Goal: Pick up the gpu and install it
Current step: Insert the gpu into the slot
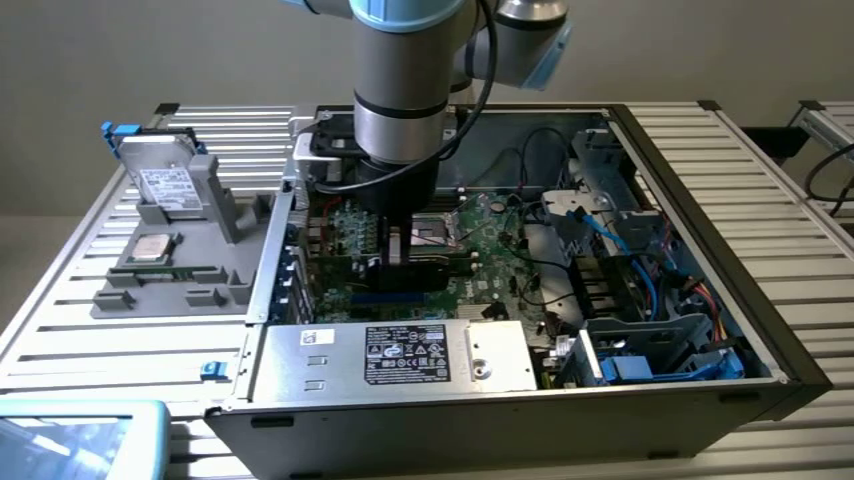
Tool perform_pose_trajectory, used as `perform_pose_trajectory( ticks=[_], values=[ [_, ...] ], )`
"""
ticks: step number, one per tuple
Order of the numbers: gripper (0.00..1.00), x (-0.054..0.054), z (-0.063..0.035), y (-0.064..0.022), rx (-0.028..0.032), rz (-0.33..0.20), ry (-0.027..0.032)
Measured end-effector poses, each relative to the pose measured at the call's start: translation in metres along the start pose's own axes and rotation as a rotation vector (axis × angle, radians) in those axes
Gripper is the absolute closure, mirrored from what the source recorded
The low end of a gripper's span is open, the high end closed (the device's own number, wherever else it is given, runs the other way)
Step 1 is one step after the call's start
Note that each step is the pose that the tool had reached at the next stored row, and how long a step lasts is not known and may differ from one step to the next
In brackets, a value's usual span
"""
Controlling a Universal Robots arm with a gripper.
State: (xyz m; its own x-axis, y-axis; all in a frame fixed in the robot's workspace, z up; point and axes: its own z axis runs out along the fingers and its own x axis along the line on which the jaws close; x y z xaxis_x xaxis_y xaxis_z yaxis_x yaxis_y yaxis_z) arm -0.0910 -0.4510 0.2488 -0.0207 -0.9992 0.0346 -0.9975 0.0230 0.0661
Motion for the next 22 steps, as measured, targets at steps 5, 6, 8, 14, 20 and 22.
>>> perform_pose_trajectory(
  ticks=[5, 6, 8, 14, 20, 22],
  values=[
    [0.71, 0.0000, 0.0007, 0.0011, 0.0100, 0.000, -0.0001],
    [0.71, 0.0000, 0.0007, 0.0011, 0.0101, 0.000, -0.0001],
    [0.71, 0.0001, 0.0008, 0.0015, 0.0102, 0.000, -0.0002],
    [0.71, 0.0013, 0.0008, 0.0015, 0.0102, 0.000, -0.0010],
    [0.71, 0.0016, 0.0009, 0.0015, 0.0099, -0.001, -0.0157],
    [0.71, 0.0016, 0.0009, 0.0015, 0.0098, 0.000, -0.0158]
  ],
)
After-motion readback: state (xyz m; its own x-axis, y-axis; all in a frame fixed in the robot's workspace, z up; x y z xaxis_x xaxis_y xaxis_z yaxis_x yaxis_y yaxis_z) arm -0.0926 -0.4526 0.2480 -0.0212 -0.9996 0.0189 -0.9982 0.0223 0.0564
